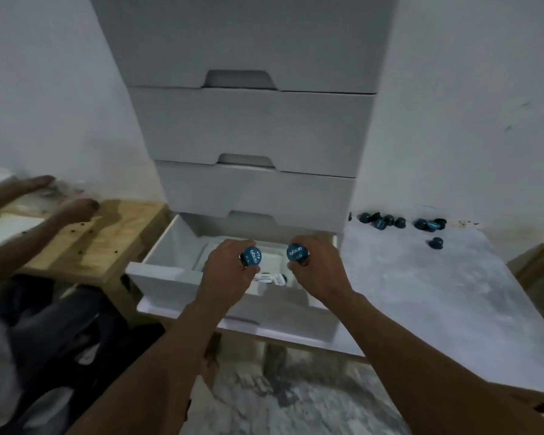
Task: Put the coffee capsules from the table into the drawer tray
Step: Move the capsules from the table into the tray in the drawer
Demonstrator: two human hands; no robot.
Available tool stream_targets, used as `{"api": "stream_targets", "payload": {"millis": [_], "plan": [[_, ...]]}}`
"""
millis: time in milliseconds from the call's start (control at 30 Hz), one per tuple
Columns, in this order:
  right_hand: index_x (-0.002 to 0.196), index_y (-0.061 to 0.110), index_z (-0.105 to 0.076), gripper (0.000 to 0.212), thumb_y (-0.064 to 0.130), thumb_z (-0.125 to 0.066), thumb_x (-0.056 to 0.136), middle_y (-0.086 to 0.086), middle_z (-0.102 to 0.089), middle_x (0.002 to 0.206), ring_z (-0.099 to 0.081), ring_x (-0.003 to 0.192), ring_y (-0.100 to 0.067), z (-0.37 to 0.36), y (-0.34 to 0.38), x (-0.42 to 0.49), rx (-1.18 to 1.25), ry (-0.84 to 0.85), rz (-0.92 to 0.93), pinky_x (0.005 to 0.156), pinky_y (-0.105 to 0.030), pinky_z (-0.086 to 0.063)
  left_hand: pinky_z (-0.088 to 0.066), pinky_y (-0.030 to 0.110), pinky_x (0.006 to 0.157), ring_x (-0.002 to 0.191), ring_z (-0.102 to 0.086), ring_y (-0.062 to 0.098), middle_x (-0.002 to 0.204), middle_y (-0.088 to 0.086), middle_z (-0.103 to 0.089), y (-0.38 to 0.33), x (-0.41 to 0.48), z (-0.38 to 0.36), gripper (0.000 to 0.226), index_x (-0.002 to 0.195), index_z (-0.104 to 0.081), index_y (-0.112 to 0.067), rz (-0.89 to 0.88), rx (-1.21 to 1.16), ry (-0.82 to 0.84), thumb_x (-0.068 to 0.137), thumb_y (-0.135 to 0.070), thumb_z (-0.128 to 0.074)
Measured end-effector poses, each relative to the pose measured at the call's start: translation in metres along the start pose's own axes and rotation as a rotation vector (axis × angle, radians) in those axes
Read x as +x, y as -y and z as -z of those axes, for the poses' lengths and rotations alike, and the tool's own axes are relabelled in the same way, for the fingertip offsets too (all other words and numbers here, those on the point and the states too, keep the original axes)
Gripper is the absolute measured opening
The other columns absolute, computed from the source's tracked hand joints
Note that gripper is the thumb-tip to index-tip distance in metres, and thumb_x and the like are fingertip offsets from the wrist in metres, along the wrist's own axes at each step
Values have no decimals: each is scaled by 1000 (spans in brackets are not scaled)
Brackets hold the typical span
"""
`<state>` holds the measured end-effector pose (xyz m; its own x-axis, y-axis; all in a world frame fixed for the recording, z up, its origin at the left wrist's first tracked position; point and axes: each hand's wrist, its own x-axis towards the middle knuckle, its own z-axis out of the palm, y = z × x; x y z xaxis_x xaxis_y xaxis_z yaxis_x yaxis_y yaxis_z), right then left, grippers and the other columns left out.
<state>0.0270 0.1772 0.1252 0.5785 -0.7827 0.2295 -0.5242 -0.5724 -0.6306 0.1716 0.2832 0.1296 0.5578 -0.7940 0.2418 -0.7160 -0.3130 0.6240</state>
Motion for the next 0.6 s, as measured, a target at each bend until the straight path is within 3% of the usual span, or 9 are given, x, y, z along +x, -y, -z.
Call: {"api": "stream_targets", "payload": {"millis": [167,267,367,533,600], "plan": [[119,16,-59,39,13,-68,81,-6,-59,114,-54,102,-19,-70,73,14,24,-12,-6,78,-16,-29,-47,31,93,97,-61,20,117,5,-61,78,19,69,47,124,-61,-19,34,115,60,78,-17,-75],[122,12,-56,43,11,-69,80,-8,-59,115,-56,102,-22,-86,89,21,36,-12,-41,81,-22,-36,-49,31,87,89,-61,19,115,4,-61,96,32,81,47,123,-61,-19,36,106,82,78,-16,-76],[119,11,-56,41,10,-67,80,-7,-59,114,-56,101,-23,-103,93,36,20,8,-86,80,-23,-35,-45,26,82,89,-59,17,114,5,-61,113,54,81,45,121,-62,-18,27,86,118,78,-15,-75],[120,11,-56,43,8,-66,78,-8,-59,118,-55,105,-23,-124,79,71,-24,56,-102,87,-23,-38,-45,30,91,101,-60,22,119,6,-61,127,87,63,45,122,-60,-17,22,88,187,80,-15,-74],[119,11,-57,41,7,-67,79,-8,-58,117,-55,103,-23,-133,72,88,-30,87,-114,88,-25,-40,-42,26,89,105,-59,21,121,5,-61,133,100,55,43,122,-60,-18,19,118,203,81,-16,-72]]}}
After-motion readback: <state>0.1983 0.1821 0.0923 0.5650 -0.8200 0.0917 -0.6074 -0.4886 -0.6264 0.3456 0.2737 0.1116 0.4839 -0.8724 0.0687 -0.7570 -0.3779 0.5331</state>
